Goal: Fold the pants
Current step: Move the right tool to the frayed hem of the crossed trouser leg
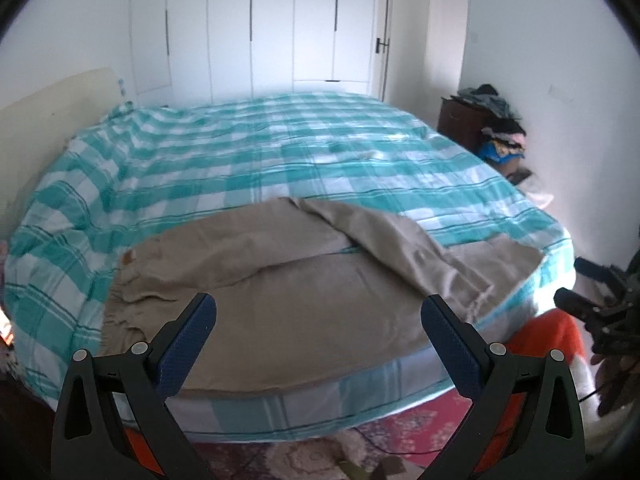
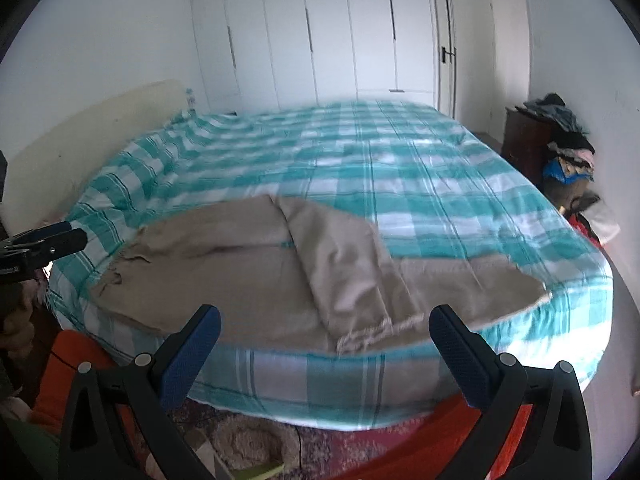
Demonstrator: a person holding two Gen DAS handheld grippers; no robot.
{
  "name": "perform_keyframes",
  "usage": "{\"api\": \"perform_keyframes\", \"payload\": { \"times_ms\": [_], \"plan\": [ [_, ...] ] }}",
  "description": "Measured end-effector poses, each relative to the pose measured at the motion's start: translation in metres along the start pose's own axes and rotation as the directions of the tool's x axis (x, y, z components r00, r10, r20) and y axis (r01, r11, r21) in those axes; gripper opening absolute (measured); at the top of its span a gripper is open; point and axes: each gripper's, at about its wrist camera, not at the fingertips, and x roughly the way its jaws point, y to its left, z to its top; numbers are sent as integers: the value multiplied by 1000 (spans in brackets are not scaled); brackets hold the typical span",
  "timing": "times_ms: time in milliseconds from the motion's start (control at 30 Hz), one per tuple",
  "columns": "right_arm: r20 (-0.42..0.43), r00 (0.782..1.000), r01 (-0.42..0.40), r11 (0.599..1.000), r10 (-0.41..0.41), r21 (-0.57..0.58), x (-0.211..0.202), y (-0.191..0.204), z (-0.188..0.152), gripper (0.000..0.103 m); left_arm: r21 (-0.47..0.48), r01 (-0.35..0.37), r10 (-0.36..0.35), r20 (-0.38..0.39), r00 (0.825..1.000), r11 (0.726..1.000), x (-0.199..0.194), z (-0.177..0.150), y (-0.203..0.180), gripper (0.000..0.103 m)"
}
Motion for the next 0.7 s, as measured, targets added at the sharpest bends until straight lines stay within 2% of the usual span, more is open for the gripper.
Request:
{"api": "perform_keyframes", "payload": {
  "times_ms": [100, 167, 300, 400, 533, 700],
  "plan": [
    [-10, 999, -35, 998, 34, -56, 15, 6, 4, 103, -24, 3, -5, -63, 998, 1000, 15, -11, 3, 102],
    [-59, 998, -43, 996, 38, -79, 36, 8, 0, 103, -38, 5, -9, -95, 995, 999, 19, -20, 6, 102],
    [-179, 983, 17, 990, -42, -137, 84, 2, -13, 102, -55, -16, 9, -127, 992, 998, 21, -36, 15, 102],
    [-211, 976, -3, 976, -44, -218, 111, 10, -16, 93, -78, -34, 24, -130, 991, 996, 23, -39, 25, 102],
    [-256, 965, -9, 967, -58, -254, 146, 19, -18, 71, -123, -38, 21, -135, 991, 992, 28, -36, 35, 102],
    [-306, 947, 15, 966, -96, -258, 172, 22, -27, 68, -122, -50, 29, -167, 985, 991, 45, -38, 36, 102]
  ]
}}
